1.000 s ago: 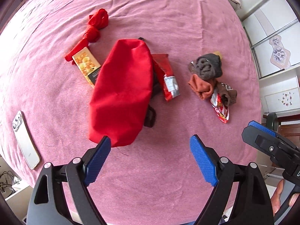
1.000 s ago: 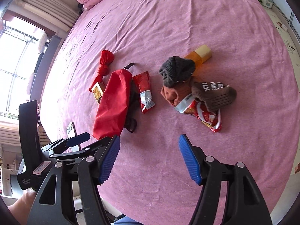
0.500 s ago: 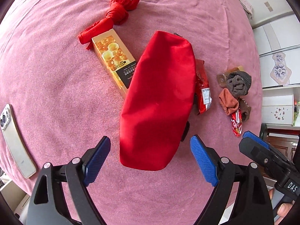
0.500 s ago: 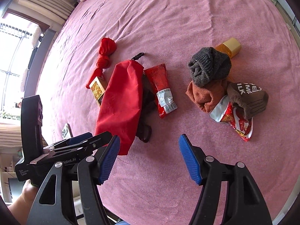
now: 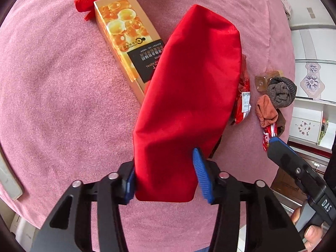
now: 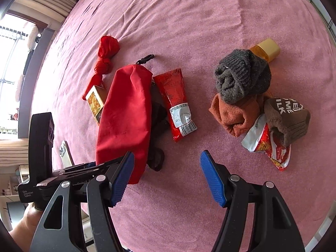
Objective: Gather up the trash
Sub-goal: 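Grasp the red pouch with the left tool while the right tool grasps the red tube, then carry the red pouch and red tube over the yellow bin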
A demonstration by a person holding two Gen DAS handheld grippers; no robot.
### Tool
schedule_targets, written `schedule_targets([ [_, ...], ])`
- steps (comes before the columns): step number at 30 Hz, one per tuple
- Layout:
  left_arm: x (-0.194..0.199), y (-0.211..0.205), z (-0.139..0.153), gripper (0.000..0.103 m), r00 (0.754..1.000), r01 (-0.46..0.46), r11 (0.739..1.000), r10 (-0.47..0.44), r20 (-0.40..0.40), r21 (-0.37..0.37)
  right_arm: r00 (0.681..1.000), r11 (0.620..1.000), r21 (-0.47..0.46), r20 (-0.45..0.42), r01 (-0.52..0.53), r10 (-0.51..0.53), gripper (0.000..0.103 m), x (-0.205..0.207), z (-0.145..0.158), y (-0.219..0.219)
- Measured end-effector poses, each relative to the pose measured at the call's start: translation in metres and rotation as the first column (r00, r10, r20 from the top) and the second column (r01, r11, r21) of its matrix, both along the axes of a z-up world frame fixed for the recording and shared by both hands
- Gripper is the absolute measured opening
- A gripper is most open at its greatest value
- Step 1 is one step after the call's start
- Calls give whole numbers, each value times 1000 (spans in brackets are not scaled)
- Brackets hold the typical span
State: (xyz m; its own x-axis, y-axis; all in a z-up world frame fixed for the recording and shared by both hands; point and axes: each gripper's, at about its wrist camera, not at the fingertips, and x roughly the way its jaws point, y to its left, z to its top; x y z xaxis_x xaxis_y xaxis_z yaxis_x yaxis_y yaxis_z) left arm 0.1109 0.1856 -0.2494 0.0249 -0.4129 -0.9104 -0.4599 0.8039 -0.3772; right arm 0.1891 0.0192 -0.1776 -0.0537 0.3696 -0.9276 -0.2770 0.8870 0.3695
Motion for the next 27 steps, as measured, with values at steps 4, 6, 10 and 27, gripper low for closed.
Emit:
schedule_targets([
  [4, 0, -3, 4, 13, 1000, 23, 999, -22, 16, -33, 1000, 1000, -28, 7, -7, 8, 64, 12, -11, 9],
  [6, -2, -2, 7, 7, 999, 11, 999, -9, 34, -52, 1000, 999, -45, 13, -11, 11, 64, 20, -17, 13],
  [10, -3, 1, 13, 3, 998, -16, 996, 22, 66, -88, 1000, 998, -68, 14, -6, 7, 63, 33, -27, 16],
  [27, 2, 0, 51, 2, 986, -36, 987, 61, 154, -156, 998, 1000, -23, -63, -15, 13, 24, 50, -49, 13],
])
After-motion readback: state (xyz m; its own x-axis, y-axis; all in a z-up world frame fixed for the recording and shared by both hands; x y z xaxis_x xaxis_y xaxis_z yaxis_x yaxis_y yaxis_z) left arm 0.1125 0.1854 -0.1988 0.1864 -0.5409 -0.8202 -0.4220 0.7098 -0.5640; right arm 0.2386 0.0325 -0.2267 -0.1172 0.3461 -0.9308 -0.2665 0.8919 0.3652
